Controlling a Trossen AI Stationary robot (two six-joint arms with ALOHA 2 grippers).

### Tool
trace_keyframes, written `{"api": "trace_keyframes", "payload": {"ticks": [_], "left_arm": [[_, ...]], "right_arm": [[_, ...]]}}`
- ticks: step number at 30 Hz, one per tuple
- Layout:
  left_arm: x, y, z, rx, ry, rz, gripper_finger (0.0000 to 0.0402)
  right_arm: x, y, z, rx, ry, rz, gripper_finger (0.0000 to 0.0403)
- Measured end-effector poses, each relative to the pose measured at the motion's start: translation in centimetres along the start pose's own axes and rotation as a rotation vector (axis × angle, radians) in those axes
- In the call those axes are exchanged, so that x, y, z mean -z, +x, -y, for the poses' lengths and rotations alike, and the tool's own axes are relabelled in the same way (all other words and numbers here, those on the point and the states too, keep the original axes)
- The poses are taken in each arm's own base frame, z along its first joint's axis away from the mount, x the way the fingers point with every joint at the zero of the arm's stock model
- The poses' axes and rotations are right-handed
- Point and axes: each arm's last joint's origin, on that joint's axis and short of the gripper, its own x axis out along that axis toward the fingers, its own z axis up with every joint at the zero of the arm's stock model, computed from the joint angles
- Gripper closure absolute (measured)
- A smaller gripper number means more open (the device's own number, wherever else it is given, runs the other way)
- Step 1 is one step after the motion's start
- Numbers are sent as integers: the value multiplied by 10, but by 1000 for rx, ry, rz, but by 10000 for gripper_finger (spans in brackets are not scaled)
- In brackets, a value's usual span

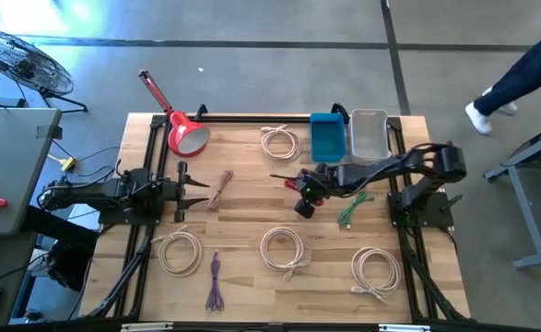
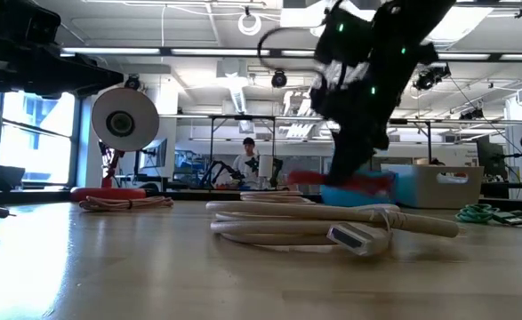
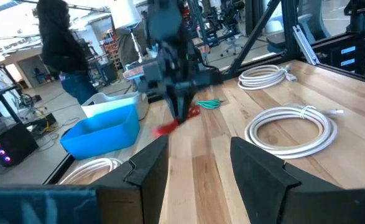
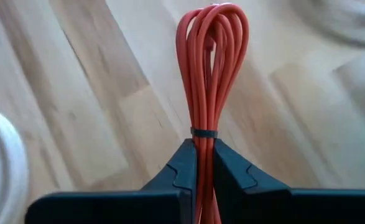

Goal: Pick & Place USB Port
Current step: Put the red charger cable into the blue bin

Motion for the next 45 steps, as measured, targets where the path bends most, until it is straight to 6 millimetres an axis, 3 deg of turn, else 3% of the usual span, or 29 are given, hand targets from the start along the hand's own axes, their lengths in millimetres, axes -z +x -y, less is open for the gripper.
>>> {"api": "trace_keyframes", "payload": {"ticks": [6, 12, 17, 21, 27, 35, 39, 45], "left_arm": [[0, 0, 0, 0, 0, 0, 234], [0, 0, 0, 0, 0, 0, 234], [0, 0, 0, -3, 0, -2, 234], [0, 0, 0, -3, 0, -2, 234], [0, 0, 0, -3, 0, -2, 234], [0, 0, 0, -3, 0, -2, 234], [0, 0, 0, -3, 0, -2, 234], [0, 0, 0, 1, 0, -1, 234]], "right_arm": [[-10, -54, 13, 53, 40, 167, 382], [-22, -101, 45, 222, 170, 402, 383], [-33, -116, 79, 311, 295, 506, 383], [-38, -108, 104, 354, 375, 485, 383], [-42, -74, 131, 336, 449, 366, 383], [-41, -28, 149, 322, 476, 228, 383], [-38, -16, 150, 316, 474, 183, 383], [-40, -13, 149, 281, 450, 190, 310]]}}
